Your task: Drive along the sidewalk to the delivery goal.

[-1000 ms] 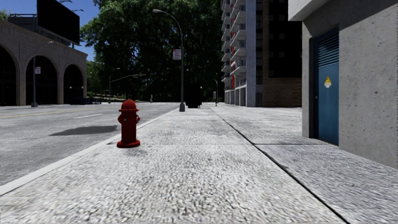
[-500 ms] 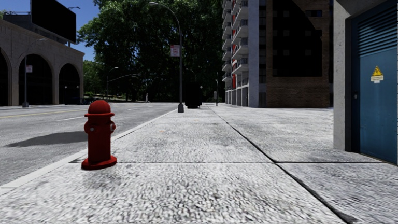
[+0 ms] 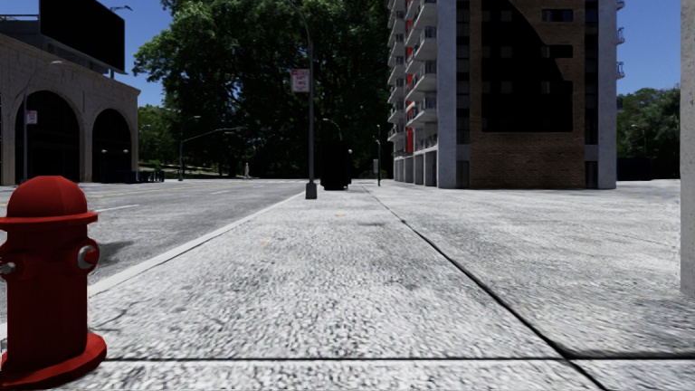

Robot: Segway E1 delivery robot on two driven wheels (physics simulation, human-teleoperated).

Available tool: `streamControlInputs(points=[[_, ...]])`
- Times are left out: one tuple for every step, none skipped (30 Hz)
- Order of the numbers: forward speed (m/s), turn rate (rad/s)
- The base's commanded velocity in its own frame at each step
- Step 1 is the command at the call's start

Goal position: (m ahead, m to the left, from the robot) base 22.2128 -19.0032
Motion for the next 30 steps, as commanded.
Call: streamControlInputs(points=[[2.0, -0.19], [2.0, -0.2], [2.0, -0.2], [2.0, -0.22], [2.0, -0.23], [2.0, -0.23], [2.0, -0.23], [2.0, -0.23], [2.0, -0.23], [2.0, -0.23], [2.0, -0.23], [2.0, -0.23], [2.0, -0.27], [2.0, -0.29], [2.0, -0.3], [2.0, -0.3], [2.0, -0.3], [2.0, -0.32], [2.0, -0.36], [2.0, -0.37], [2.0, -0.37], [2.0, -0.37], [2.0, -0.37], [2.0, -0.37], [2.0, -0.37], [2.0, -0.37], [2.0, -0.37], [2.0, -0.39], [2.0, -0.43], [2.0, -0.45]])
